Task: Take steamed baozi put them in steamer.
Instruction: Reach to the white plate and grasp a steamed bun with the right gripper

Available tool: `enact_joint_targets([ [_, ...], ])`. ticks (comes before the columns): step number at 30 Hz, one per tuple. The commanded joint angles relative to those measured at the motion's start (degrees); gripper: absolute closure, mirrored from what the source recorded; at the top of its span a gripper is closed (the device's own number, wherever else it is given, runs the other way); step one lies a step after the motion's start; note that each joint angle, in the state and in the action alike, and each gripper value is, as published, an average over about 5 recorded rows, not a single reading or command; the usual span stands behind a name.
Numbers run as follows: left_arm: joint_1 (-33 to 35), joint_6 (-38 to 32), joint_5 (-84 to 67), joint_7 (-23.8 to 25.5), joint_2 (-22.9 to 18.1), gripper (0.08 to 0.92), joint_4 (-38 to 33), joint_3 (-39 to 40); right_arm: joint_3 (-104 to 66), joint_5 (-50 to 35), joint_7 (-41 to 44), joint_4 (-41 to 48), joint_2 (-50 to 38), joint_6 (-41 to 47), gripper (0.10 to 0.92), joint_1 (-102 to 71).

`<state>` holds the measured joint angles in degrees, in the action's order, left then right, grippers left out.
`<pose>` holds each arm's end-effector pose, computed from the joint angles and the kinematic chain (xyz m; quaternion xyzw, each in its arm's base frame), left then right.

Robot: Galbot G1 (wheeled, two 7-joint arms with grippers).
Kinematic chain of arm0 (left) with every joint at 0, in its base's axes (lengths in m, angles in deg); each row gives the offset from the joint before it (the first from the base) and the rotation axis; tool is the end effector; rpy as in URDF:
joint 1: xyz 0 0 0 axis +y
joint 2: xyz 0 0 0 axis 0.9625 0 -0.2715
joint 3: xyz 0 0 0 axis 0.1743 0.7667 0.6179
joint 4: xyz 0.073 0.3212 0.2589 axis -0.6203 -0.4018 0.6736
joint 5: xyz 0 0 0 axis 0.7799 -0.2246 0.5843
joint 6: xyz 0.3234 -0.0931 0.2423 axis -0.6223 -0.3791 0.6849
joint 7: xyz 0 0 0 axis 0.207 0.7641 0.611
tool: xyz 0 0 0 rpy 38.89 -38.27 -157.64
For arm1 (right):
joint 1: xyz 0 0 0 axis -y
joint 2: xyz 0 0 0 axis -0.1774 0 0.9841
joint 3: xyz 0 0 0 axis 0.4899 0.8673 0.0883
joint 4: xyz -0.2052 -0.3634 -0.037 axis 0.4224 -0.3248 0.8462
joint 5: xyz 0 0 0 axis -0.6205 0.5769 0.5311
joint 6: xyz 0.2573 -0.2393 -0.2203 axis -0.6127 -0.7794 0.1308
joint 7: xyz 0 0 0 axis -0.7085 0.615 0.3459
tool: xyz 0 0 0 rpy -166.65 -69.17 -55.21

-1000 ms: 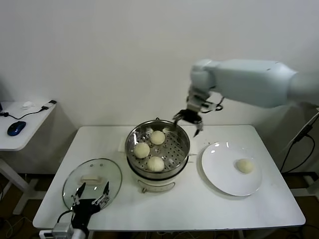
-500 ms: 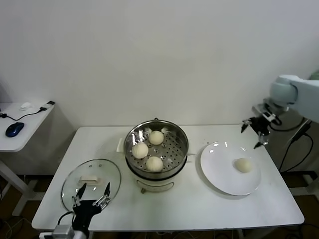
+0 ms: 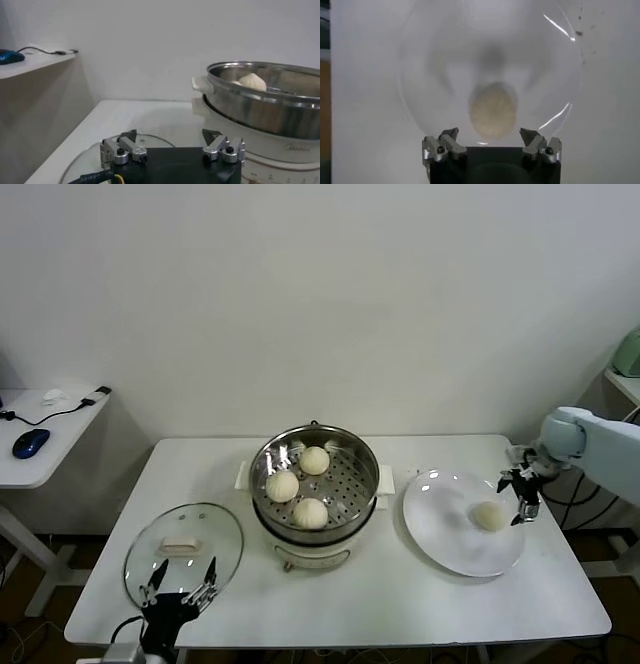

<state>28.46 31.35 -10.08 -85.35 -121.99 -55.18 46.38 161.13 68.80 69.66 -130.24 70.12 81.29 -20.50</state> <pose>0.1216 0.0522 -0.3531 0.0249 -0.9861 0.0141 0.1637 0.6326 -0.3022 -0.2423 0.4726 -0.5317 0.5143 0.4789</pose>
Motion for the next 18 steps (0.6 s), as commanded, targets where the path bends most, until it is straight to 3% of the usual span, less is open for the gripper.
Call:
enact_joint_targets([
  [1,0.2,-0.1,0.1,0.0,0.0,0.177,-0.1,0.1,-7.9,2.4,-2.4,6.5,3.3,2.4,0.203,-9.6],
  [9,-0.2,0.0,0.0,0.0,0.2,0.177,0.5,0.1,-8.8,2.6,-2.4,7.6,4.8,1.9,0.217,-9.2],
  [14,-0.5,0.3,0.0,0.0,0.2,0.177,0.6,0.3,-8.4,1.7,-1.1,5.9,4.3,1.1,0.320,-8.2],
  [18,-0.5,0.5,0.1,0.0,0.3,0.177,0.5,0.3,-6.2,0.8,0.1,3.6,3.0,0.7,0.355,-5.3],
])
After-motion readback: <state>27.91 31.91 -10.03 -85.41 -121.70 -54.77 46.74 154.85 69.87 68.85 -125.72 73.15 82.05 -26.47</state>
